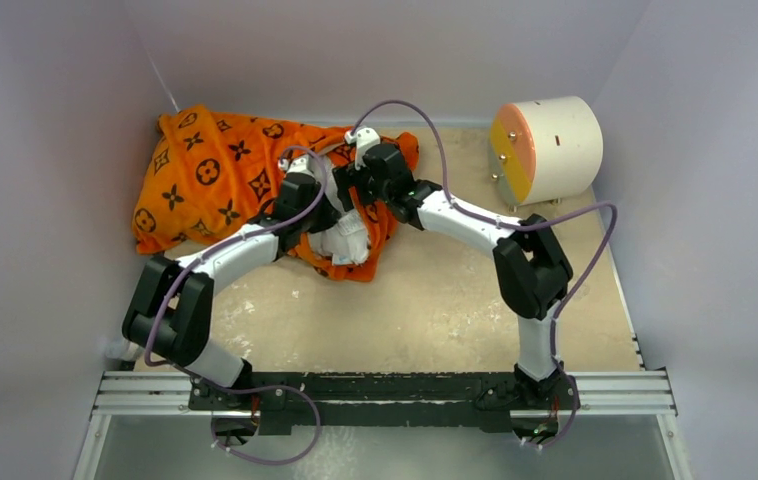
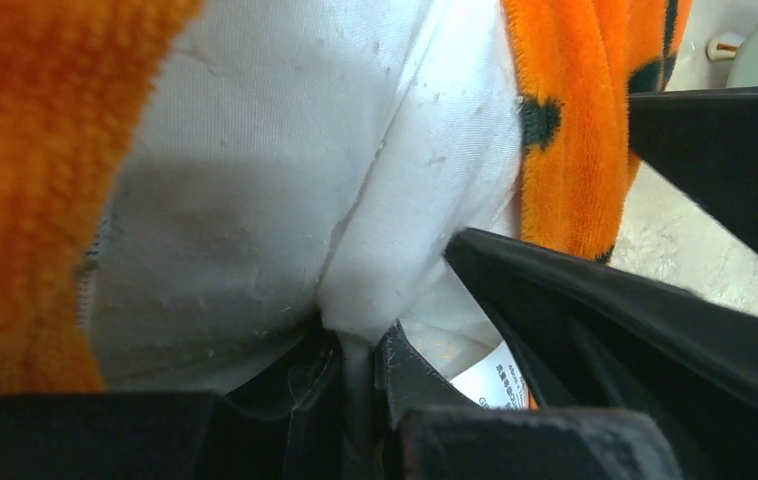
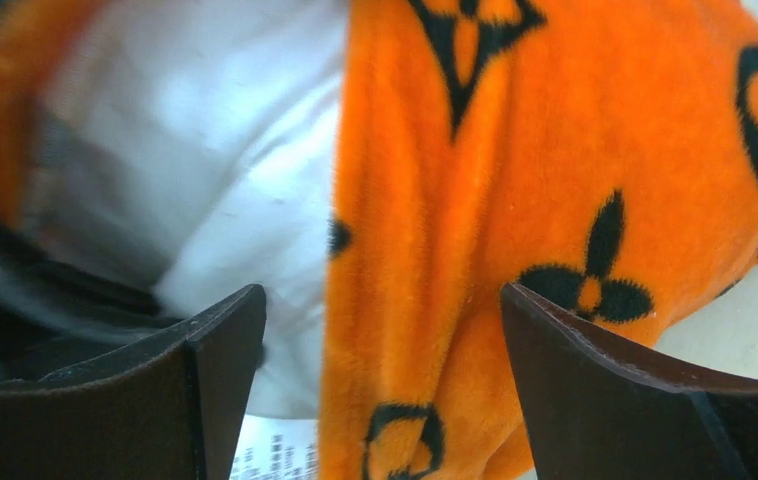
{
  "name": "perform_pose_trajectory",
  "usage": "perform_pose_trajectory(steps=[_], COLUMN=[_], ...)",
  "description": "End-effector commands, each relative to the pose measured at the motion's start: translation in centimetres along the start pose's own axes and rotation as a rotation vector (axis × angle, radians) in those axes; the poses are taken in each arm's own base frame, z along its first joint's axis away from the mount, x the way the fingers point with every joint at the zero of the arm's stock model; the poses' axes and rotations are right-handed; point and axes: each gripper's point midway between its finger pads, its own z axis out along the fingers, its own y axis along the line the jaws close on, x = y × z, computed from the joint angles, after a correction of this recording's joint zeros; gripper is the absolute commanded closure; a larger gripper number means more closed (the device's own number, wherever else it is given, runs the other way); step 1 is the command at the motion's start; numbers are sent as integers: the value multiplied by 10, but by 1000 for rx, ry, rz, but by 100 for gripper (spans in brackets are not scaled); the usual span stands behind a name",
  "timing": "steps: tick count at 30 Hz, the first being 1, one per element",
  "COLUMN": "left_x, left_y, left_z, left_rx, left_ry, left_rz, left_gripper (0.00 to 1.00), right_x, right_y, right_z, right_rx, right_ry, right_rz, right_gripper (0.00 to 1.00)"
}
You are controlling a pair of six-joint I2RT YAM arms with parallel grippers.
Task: Remove the pillowcase from the pillow
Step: Remove the pillow from the pillowcase.
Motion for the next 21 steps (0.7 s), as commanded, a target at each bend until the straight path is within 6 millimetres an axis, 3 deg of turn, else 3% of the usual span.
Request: perform_pose_trajectory(steps=[1,6,11,15,18,21], left_x=[31,31,28,18,-4,-41], left_y=[26,35,43,40,36,29], left_z=[-18,-39,-62,-81,-101,-125], left_rx=[-89,-126,-163,-165,-182,-194], left_ry=[121,116,102,80,20,-86], left_rz=[2,17,29,35,52,46], left_gripper=[100,100,100,100,100,100], right_x=[-7,-13,-9,4,18,36], right_y=[-24,-60,-96,-129,-152,-170], right_z=[1,-5,-15,-16,-13,-16], right_rx=[97,214,312,377,430,481], right_ry=[9,-6,-8,14,48,83], right_rz=[35,84,113,151,161,168], right_gripper=[14,33,45,74,98,100])
